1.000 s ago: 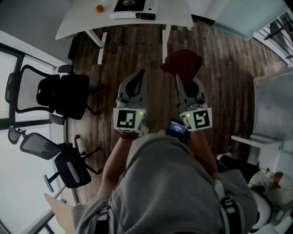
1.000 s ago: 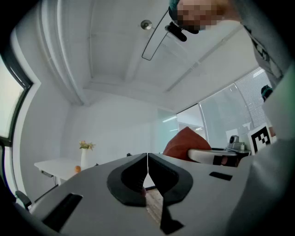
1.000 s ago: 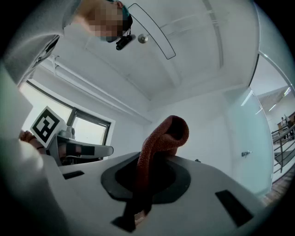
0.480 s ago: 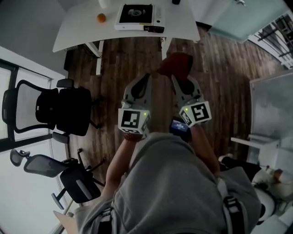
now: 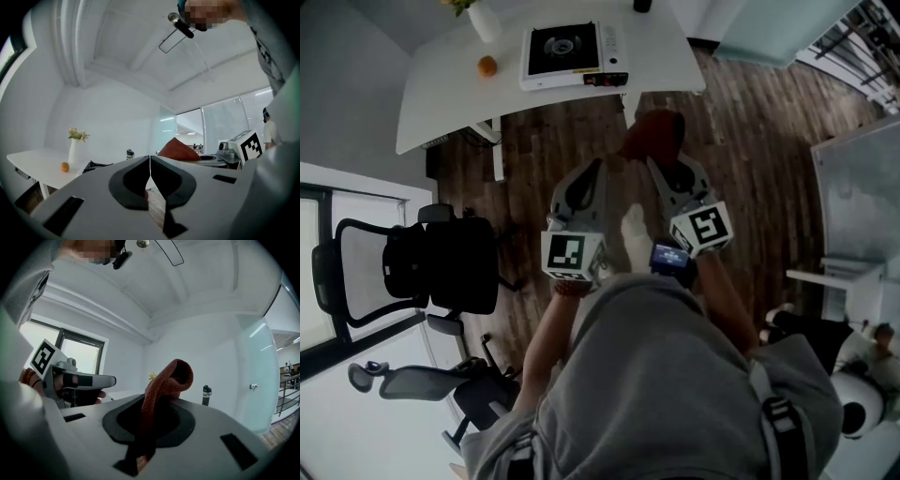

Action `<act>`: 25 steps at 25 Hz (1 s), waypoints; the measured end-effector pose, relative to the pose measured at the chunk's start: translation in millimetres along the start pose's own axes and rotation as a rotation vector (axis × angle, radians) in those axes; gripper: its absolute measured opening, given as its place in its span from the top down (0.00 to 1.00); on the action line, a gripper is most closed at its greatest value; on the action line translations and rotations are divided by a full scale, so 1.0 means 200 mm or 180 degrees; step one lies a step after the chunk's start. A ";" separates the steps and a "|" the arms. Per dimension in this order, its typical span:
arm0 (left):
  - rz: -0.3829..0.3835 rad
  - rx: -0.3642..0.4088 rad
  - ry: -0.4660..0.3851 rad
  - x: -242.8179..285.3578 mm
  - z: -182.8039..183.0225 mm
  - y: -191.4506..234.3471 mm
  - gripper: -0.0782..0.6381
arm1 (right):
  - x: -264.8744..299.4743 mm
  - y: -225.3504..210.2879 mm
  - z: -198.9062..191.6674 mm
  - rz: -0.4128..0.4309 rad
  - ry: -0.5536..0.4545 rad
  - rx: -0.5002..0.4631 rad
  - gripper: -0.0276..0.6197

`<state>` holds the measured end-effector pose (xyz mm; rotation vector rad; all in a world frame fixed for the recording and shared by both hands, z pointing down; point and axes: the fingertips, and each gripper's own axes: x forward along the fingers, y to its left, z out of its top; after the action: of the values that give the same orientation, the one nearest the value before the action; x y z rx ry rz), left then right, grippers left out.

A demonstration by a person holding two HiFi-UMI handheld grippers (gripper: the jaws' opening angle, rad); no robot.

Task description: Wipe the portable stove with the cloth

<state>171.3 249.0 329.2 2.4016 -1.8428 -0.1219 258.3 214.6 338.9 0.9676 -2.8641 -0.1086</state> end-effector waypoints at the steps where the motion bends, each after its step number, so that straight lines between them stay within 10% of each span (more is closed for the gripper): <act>1: -0.0001 0.0005 0.0019 0.06 0.00 0.03 0.85 | 0.05 -0.04 -0.02 0.0007 0.0047 0.0035 0.88; 18: 0.0200 0.0230 0.0293 1.11 -0.05 0.54 0.84 | 0.88 -0.94 -0.32 0.0396 0.0654 -0.0113 0.88; 25: 0.0367 0.0186 0.0497 1.19 -0.14 0.97 0.84 | 1.30 -1.23 -0.41 0.0420 0.1100 -0.0981 0.88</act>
<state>51.3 -30.2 384.8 2.2618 -1.9312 0.1275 211.2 -141.0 416.4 0.6622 -2.4892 -0.3251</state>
